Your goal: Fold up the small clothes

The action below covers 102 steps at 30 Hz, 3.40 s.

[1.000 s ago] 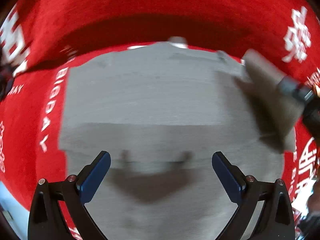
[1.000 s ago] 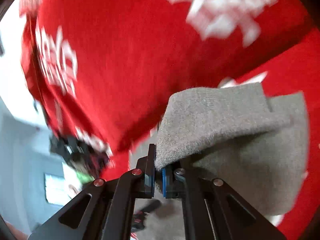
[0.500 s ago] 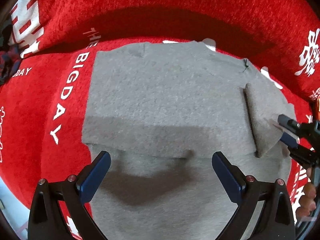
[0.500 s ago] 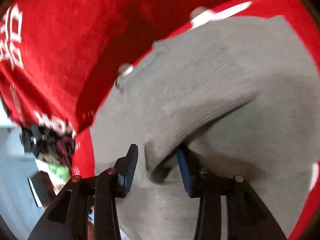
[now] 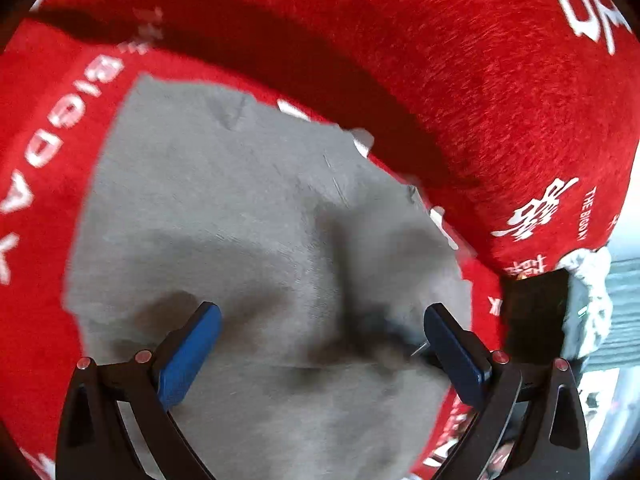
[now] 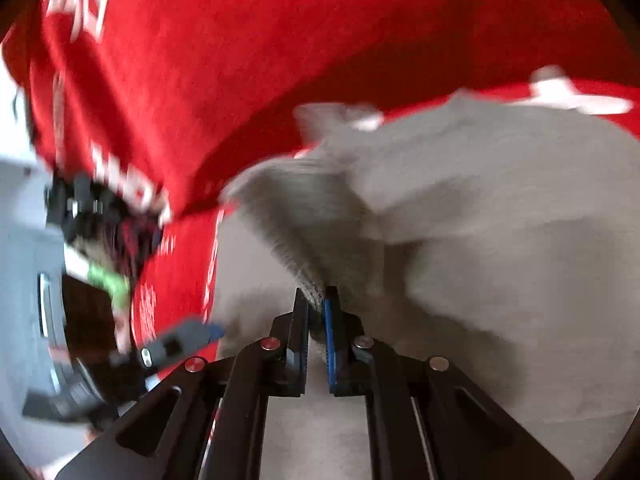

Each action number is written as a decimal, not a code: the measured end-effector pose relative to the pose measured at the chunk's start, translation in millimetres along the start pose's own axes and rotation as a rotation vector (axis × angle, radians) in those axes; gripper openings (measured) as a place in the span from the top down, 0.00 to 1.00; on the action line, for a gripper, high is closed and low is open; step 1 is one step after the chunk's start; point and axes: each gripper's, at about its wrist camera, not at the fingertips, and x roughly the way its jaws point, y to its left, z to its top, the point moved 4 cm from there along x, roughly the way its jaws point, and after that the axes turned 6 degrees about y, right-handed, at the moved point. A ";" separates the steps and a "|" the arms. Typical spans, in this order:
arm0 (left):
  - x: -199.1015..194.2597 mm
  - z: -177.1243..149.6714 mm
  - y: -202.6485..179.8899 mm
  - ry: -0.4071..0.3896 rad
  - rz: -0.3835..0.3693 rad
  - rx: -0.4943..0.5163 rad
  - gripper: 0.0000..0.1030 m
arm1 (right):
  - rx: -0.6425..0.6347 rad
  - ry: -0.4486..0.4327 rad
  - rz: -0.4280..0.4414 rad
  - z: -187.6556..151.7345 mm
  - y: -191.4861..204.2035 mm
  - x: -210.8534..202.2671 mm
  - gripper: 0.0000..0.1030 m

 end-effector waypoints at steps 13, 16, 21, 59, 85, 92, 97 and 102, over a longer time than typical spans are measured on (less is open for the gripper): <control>30.3 2.2 -14.8 0.057 0.049 0.025 0.49 | 0.240 -0.004 0.052 -68.0 -71.6 -56.6 0.63; 31.7 8.3 -17.0 0.085 0.032 0.028 0.94 | 0.374 -0.087 0.069 -82.5 -108.8 -83.4 0.63; 0.0 25.6 -28.2 0.003 -0.017 0.068 0.94 | 0.620 -0.256 0.138 -102.3 -173.7 -117.6 0.62; 32.3 0.2 -37.9 0.038 0.468 0.270 0.94 | 0.462 -0.255 -0.051 -44.4 -238.5 -171.8 0.51; 19.0 -21.3 -3.2 0.042 0.572 0.295 0.94 | 0.176 -0.115 -0.462 -59.1 -159.1 -149.0 0.89; 6.9 -28.4 -0.9 0.059 0.577 0.279 0.94 | 0.161 -0.094 -0.505 -72.3 -166.1 -149.3 0.92; 1.7 -39.9 -7.9 0.079 0.594 0.283 0.94 | 0.206 -0.086 -0.499 -83.0 -155.2 -161.1 0.91; -3.8 -55.3 -12.8 0.101 0.602 0.301 0.94 | 0.227 -0.079 -0.474 -97.6 -139.6 -160.3 0.91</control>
